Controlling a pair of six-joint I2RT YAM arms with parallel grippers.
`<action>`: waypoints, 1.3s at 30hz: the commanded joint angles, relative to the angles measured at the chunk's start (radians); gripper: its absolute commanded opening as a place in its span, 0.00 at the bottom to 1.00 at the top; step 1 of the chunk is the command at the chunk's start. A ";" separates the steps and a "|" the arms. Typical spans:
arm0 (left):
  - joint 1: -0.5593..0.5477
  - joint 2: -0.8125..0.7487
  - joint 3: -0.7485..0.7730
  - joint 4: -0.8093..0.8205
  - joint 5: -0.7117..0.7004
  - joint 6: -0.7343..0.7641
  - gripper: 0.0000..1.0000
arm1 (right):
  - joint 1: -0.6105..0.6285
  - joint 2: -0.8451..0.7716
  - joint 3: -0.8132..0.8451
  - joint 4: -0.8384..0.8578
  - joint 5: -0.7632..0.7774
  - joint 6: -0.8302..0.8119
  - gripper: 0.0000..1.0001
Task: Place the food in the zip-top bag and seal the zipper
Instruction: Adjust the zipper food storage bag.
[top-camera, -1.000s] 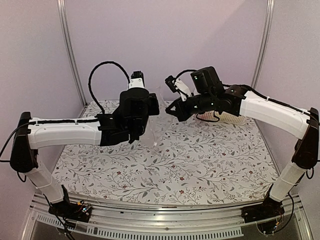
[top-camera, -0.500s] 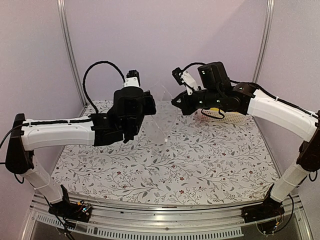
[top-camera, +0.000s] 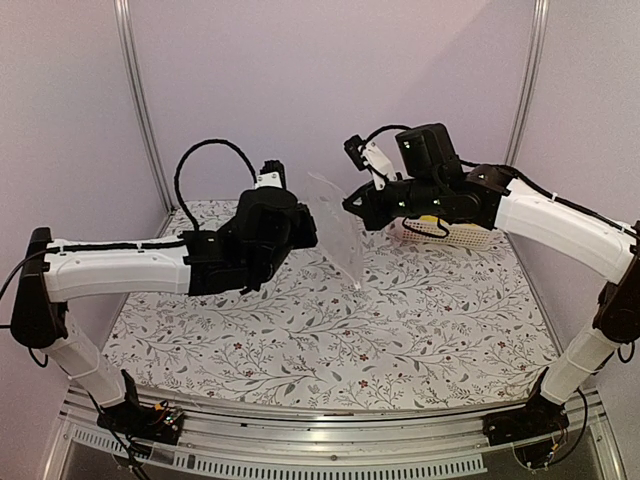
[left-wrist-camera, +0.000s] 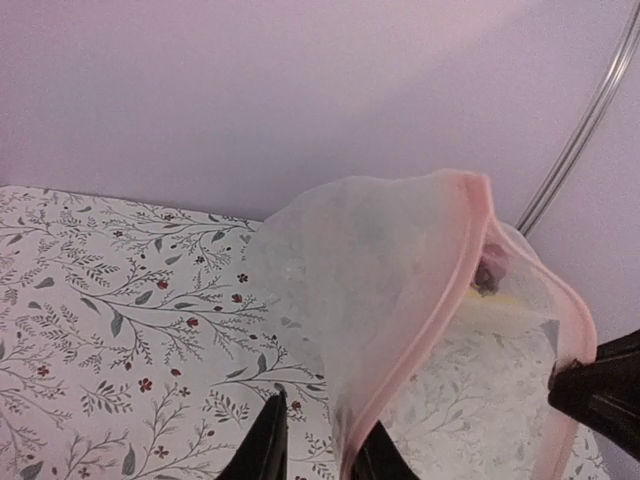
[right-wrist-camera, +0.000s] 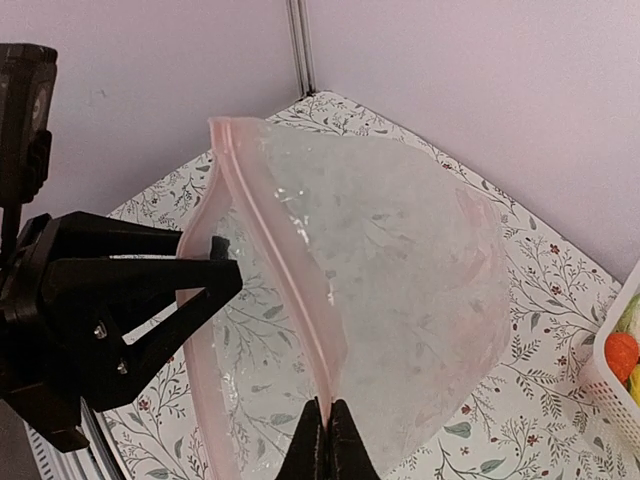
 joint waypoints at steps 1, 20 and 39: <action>-0.004 -0.022 -0.044 -0.051 -0.001 -0.045 0.19 | -0.005 0.003 0.001 0.015 0.039 0.008 0.00; 0.022 0.029 -0.092 0.132 0.167 -0.059 0.33 | -0.006 0.011 0.003 0.029 0.021 0.035 0.00; 0.098 -0.055 -0.006 -0.095 0.148 0.211 0.00 | -0.076 0.008 0.004 0.023 0.069 -0.018 0.00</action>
